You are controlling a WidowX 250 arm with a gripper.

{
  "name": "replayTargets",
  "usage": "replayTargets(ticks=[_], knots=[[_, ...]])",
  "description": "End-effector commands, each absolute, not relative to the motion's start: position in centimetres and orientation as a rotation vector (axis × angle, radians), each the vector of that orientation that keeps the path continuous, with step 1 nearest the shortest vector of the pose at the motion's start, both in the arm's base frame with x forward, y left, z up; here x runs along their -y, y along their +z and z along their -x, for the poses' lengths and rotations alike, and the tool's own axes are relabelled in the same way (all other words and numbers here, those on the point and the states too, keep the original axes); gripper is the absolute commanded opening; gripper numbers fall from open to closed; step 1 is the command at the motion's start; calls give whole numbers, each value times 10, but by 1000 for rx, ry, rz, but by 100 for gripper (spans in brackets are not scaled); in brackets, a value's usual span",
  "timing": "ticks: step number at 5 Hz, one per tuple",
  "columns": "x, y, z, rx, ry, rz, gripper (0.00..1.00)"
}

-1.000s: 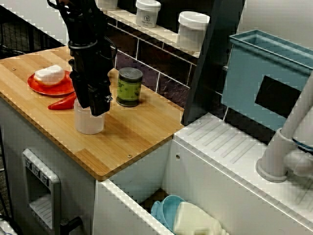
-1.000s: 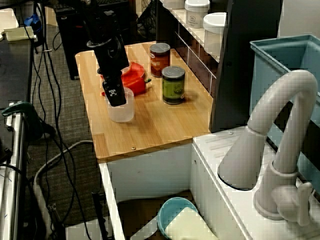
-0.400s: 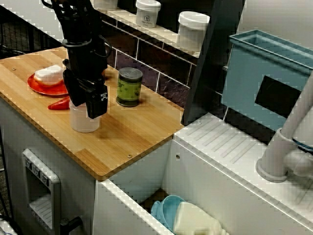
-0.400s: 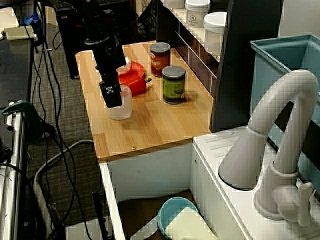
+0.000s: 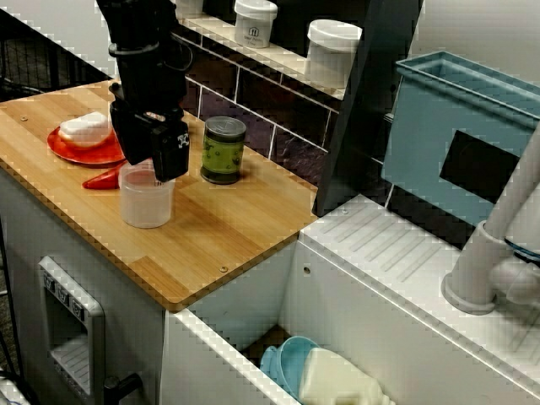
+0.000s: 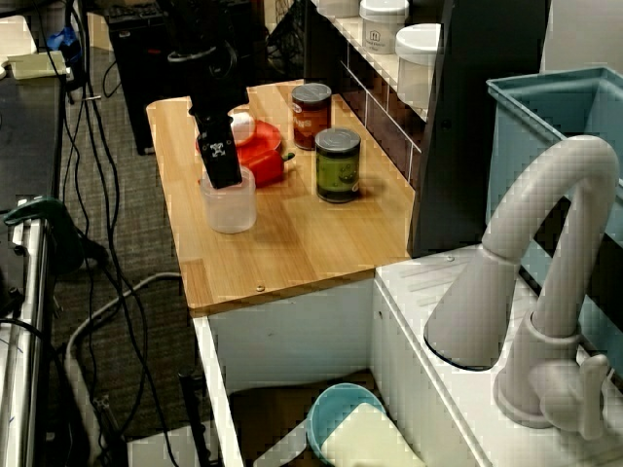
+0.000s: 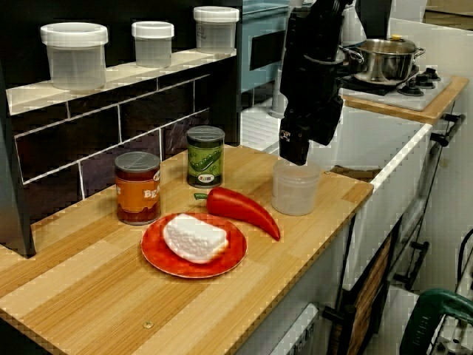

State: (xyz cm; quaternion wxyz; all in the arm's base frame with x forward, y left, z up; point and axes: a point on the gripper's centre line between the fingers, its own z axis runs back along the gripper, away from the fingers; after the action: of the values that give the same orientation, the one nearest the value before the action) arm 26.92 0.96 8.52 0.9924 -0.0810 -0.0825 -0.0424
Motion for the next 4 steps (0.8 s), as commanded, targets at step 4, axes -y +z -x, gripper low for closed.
replayTargets(ticks=[4], knots=[[-57,108,-308,210,10,122,100]])
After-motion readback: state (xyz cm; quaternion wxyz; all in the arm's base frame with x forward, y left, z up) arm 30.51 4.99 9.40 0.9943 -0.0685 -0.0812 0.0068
